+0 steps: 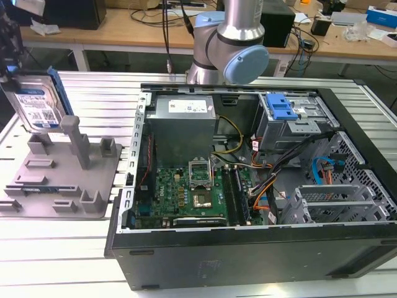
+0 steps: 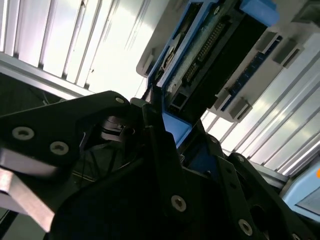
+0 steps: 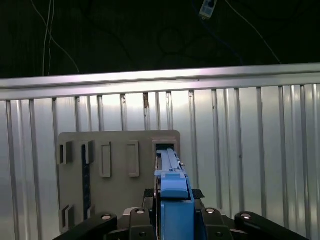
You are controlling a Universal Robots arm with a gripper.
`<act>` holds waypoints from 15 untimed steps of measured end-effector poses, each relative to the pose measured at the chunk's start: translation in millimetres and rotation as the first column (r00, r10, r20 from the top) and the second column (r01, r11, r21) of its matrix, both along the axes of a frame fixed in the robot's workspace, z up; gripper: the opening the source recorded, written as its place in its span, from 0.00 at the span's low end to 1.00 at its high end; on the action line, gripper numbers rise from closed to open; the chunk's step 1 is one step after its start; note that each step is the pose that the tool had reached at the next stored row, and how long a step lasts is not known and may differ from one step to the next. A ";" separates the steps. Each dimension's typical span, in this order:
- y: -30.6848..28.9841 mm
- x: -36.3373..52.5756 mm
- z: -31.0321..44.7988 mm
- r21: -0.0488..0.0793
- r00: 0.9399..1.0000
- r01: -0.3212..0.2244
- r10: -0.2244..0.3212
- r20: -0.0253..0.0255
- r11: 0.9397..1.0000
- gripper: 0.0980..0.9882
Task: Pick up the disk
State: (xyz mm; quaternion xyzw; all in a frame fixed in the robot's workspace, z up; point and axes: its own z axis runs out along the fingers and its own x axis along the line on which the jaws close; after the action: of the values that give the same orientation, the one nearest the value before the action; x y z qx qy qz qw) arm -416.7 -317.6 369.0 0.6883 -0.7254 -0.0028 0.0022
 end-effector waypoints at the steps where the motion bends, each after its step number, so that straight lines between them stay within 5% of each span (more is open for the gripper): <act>1: 0.0 0.0 3.8 0.000 1.000 0.000 0.000 0.000 1.000 0.30; 4: 0.0 0.0 27.9 0.000 1.000 0.000 0.000 0.000 1.000 0.30; 12: 0.0 0.0 67.1 0.001 1.000 0.000 0.000 0.000 1.000 0.30; 15: 0.0 0.0 89.0 0.001 1.000 0.000 0.000 0.000 1.000 0.30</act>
State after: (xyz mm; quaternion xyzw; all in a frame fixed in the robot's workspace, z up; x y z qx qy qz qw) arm -416.7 -317.6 458.1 0.6883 -0.7254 -0.0030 0.0021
